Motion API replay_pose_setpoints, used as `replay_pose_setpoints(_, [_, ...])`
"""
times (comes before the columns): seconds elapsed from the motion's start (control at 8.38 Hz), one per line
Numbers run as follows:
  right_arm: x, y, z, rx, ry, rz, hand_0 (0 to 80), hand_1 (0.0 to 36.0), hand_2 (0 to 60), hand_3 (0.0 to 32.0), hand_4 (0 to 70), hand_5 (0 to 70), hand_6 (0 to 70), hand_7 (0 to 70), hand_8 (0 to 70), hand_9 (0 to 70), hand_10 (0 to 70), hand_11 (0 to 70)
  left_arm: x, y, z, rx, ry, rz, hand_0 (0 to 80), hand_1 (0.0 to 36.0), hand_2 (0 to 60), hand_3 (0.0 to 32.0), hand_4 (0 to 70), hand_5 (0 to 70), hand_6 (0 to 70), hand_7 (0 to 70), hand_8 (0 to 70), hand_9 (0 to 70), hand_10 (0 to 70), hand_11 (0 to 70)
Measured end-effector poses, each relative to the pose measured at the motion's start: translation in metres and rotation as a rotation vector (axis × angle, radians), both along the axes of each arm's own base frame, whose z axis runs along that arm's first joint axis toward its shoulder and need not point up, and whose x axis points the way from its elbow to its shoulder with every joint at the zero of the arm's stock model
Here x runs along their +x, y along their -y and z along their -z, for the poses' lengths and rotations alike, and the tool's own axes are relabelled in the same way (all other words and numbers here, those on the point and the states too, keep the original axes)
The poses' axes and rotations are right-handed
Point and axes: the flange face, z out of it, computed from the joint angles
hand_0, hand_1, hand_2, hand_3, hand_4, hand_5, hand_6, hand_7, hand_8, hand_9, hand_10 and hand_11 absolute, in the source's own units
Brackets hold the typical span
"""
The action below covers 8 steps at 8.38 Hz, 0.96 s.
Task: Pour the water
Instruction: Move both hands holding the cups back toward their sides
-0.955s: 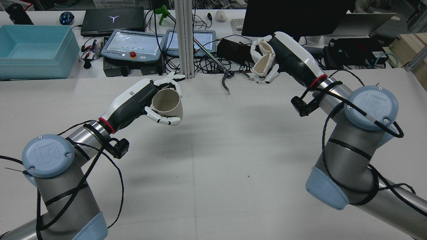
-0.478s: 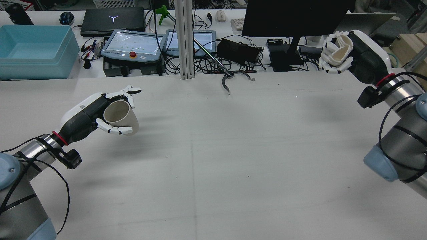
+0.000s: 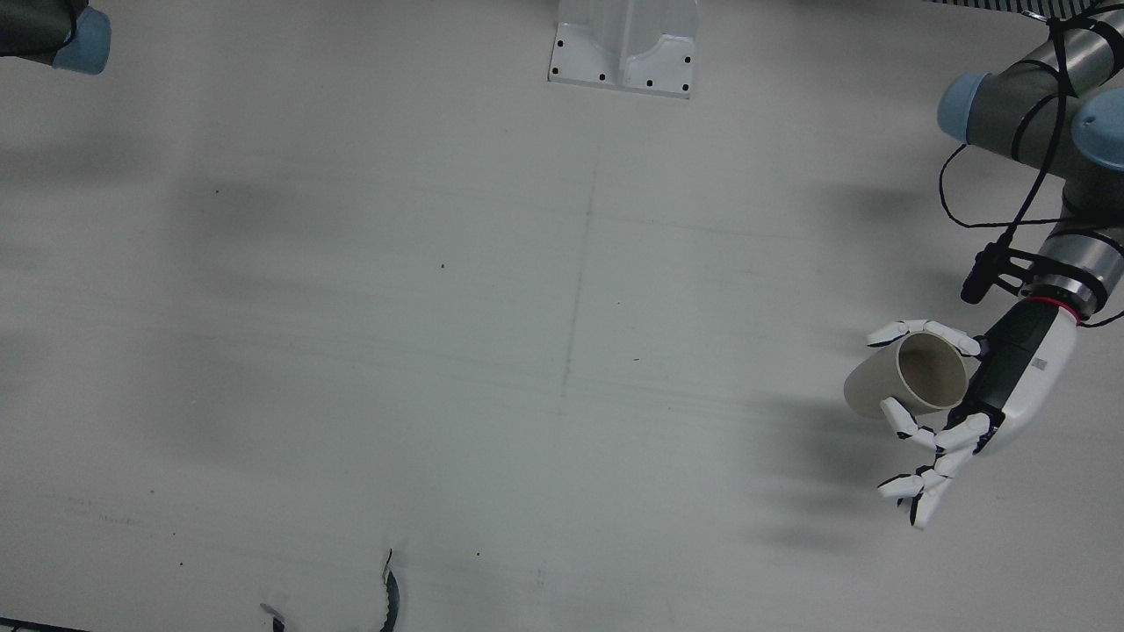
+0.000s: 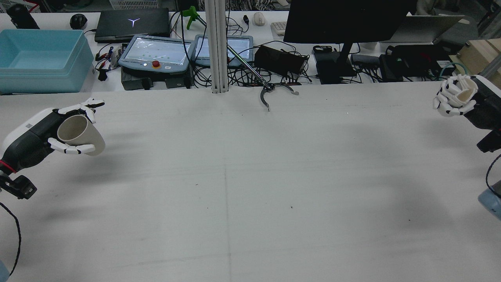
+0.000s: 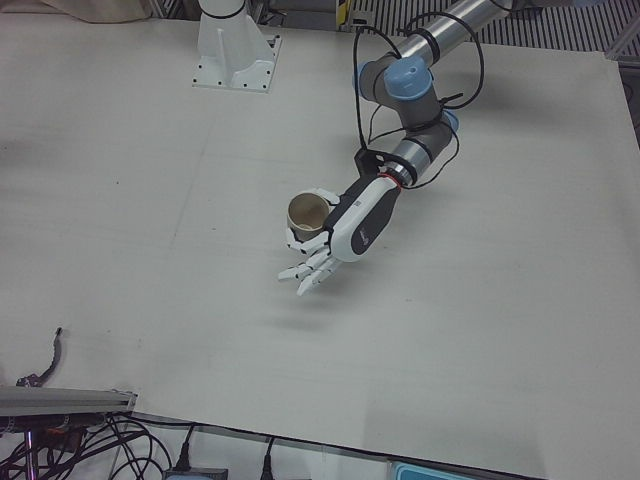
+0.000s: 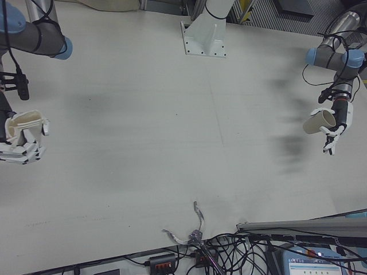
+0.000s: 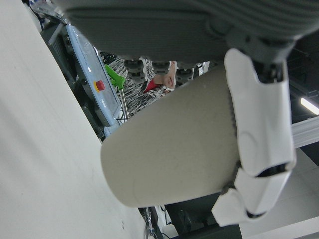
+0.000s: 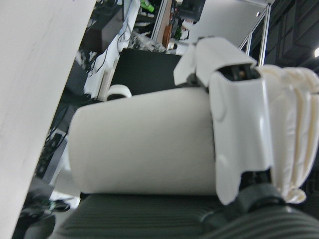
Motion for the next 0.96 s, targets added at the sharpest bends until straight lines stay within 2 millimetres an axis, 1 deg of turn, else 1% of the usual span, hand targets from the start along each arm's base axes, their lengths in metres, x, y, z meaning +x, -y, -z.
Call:
replay_pose_setpoints(0.12, [0.004, -0.009, -0.059, -0.027, 0.014, 0.001, 80.0, 36.0, 60.0, 0.0, 70.0, 70.0, 70.0, 70.0, 70.0, 70.0, 70.0, 70.0, -0.014, -0.002, -0.018, -0.011, 0.017, 0.018, 53.2, 25.1, 60.0, 0.0, 56.6, 70.0, 8.7, 16.7, 2.7, 3.6, 5.0, 8.6])
replay_pose_setpoints(0.24, [0.006, -0.012, -0.102, -0.051, 0.018, -0.002, 80.0, 36.0, 60.0, 0.0, 70.0, 70.0, 70.0, 70.0, 70.0, 70.0, 70.0, 70.0, -0.021, -0.004, -0.031, -0.013, 0.038, 0.030, 53.0, 24.9, 60.0, 0.0, 55.5, 70.0, 8.4, 16.1, 2.7, 3.5, 5.0, 8.6])
replay_pose_setpoints(0.36, [0.005, -0.010, -0.128, -0.073, 0.014, -0.010, 80.0, 36.0, 60.0, 0.0, 70.0, 70.0, 70.0, 70.0, 70.0, 70.0, 70.0, 70.0, -0.023, -0.004, -0.045, -0.010, 0.057, 0.037, 53.5, 25.1, 58.7, 0.0, 54.8, 70.0, 8.3, 16.2, 2.6, 3.4, 4.8, 8.3])
replay_pose_setpoints(0.48, [0.005, -0.008, -0.141, -0.088, 0.011, -0.021, 80.0, 36.0, 60.0, 0.0, 70.0, 70.0, 70.0, 70.0, 60.9, 70.0, 64.9, 70.0, -0.023, -0.006, -0.063, -0.011, 0.074, 0.038, 54.0, 25.0, 55.9, 0.0, 54.3, 70.0, 8.4, 16.5, 2.6, 3.5, 5.2, 8.9])
replay_pose_setpoints(0.6, [0.007, -0.008, -0.149, -0.096, 0.010, -0.031, 69.0, 26.1, 16.4, 0.0, 43.3, 42.4, 24.6, 23.9, 17.7, 15.3, 10.5, 17.2, -0.022, -0.008, -0.076, -0.006, 0.091, 0.041, 54.6, 24.5, 53.0, 0.0, 54.5, 70.0, 8.6, 16.8, 2.7, 3.6, 5.1, 8.8])
replay_pose_setpoints(0.72, [0.009, -0.013, -0.156, -0.103, 0.008, -0.034, 57.3, 16.4, 0.0, 0.0, 22.3, 21.5, 13.0, 5.6, 13.0, 3.7, 0.9, 2.7, -0.022, -0.010, -0.086, 0.002, 0.105, 0.044, 55.0, 23.3, 45.8, 0.0, 53.3, 70.0, 8.5, 16.5, 2.8, 3.7, 4.7, 8.3])
replay_pose_setpoints(0.84, [0.010, -0.016, -0.159, -0.107, 0.007, -0.034, 57.5, 17.8, 0.0, 0.0, 17.3, 18.8, 10.9, 3.2, 7.3, 2.9, 0.2, 2.1, -0.022, -0.010, -0.097, 0.005, 0.118, 0.048, 55.8, 22.6, 40.6, 0.0, 51.8, 70.0, 8.5, 16.1, 2.8, 3.6, 4.5, 7.9])
replay_pose_setpoints(0.96, [0.011, -0.017, -0.161, -0.109, 0.008, -0.035, 57.4, 18.9, 0.0, 0.0, 14.8, 17.3, 9.7, 2.6, 4.0, 3.2, 0.0, 1.7, -0.021, -0.009, -0.110, 0.012, 0.134, 0.055, 56.5, 22.3, 37.2, 0.0, 51.1, 70.0, 8.5, 16.0, 2.8, 3.6, 4.0, 7.3])
